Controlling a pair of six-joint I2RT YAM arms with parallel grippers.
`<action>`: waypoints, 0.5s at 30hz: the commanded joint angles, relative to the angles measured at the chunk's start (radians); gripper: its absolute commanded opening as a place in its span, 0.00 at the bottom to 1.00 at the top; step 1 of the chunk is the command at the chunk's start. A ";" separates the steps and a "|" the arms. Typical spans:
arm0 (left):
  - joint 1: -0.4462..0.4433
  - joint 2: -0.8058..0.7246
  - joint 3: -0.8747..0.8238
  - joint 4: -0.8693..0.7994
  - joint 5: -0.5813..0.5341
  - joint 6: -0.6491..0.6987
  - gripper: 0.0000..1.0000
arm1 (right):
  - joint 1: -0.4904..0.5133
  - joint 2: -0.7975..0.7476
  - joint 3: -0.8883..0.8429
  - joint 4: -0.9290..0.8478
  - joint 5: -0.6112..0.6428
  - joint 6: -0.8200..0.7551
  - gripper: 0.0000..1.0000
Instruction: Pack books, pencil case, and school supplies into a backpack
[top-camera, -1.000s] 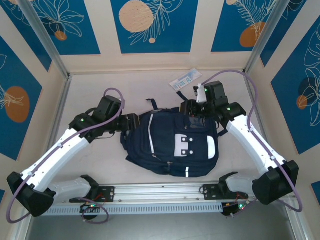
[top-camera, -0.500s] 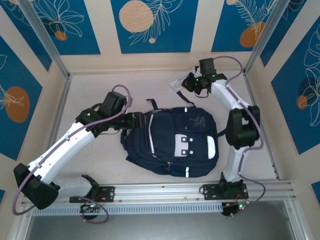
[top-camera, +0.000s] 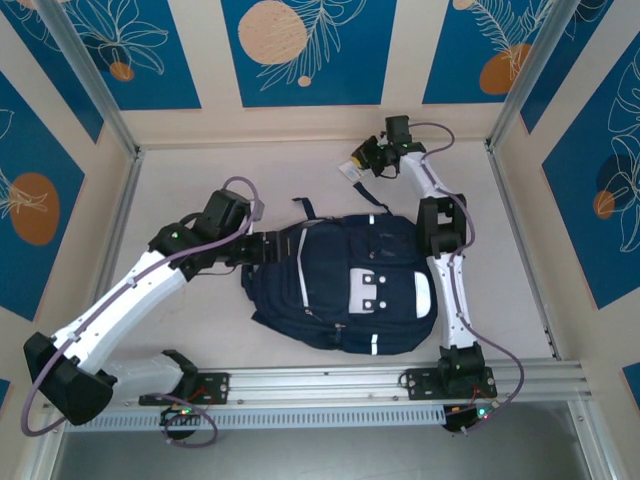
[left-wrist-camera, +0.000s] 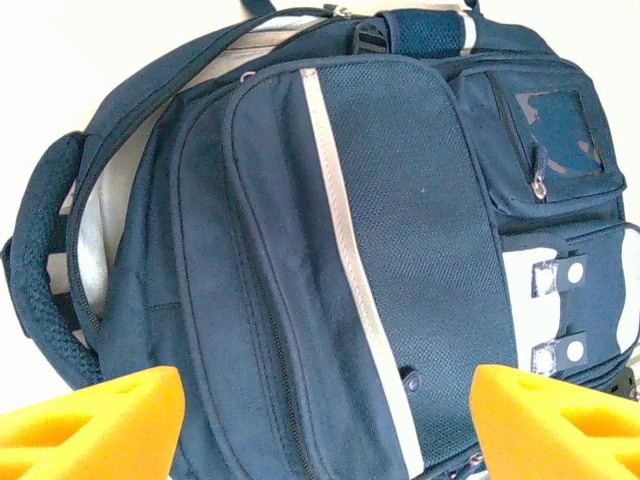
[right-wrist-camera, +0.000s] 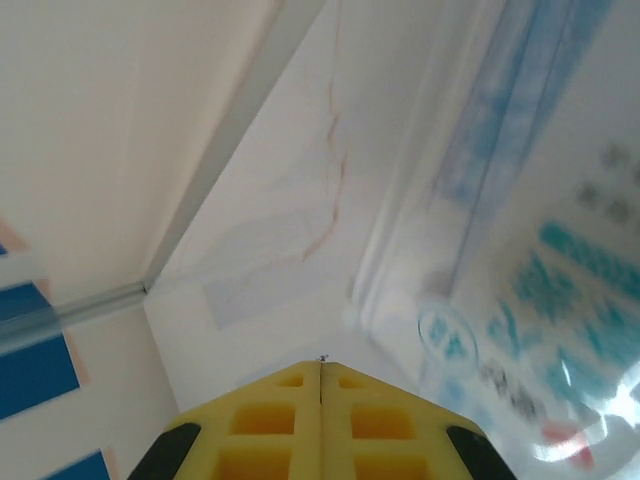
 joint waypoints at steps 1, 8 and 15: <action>0.016 -0.045 -0.032 -0.024 0.025 -0.004 0.75 | 0.003 0.199 0.362 -0.235 0.017 0.154 0.00; 0.025 -0.060 -0.016 -0.082 0.014 0.001 0.75 | 0.011 0.259 0.434 -0.367 0.161 0.180 0.00; 0.034 -0.039 -0.003 -0.087 0.020 0.006 0.76 | -0.035 0.259 0.504 -0.685 0.310 0.108 0.00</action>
